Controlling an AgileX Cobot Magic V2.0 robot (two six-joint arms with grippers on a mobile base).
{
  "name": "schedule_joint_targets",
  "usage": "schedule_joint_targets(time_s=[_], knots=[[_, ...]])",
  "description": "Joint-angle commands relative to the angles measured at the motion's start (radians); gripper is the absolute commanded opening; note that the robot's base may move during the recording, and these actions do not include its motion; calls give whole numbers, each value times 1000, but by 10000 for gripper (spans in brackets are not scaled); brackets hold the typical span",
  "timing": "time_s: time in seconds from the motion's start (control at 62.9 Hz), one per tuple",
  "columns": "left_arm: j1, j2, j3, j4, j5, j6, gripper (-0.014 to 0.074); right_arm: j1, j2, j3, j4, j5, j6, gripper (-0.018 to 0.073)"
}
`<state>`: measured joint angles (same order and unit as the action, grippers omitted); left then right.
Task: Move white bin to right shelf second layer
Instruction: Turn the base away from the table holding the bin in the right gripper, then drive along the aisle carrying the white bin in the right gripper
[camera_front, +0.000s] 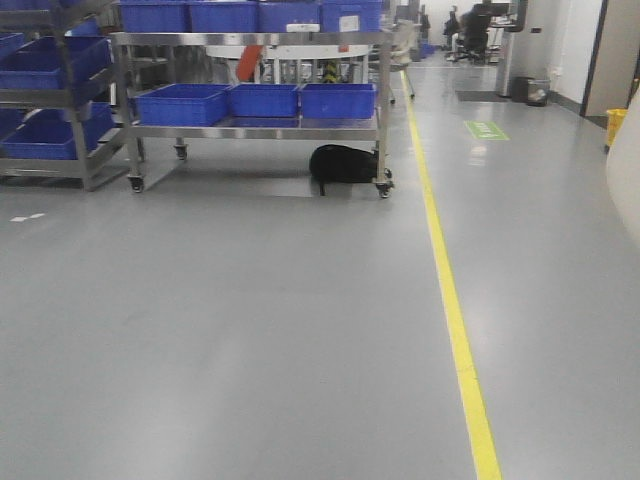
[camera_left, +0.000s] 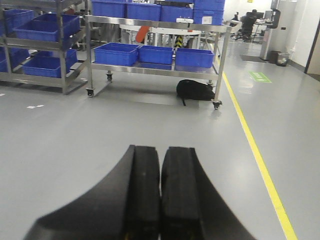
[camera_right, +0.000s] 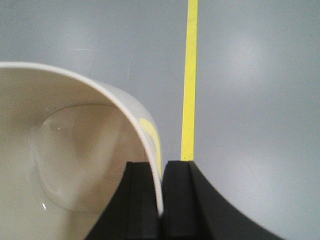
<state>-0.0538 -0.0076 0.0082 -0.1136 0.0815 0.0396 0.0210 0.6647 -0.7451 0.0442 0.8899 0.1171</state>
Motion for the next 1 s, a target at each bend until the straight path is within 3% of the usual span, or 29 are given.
schedule_joint_targets(time_s=[0.0, 0.985], knots=[[-8, -13, 28, -1, -87, -5, 85, -4, 0, -29, 1, -75, -5, 77], [-8, -13, 28, -1, -87, -5, 85, -4, 0, -29, 1, -73, -5, 77]])
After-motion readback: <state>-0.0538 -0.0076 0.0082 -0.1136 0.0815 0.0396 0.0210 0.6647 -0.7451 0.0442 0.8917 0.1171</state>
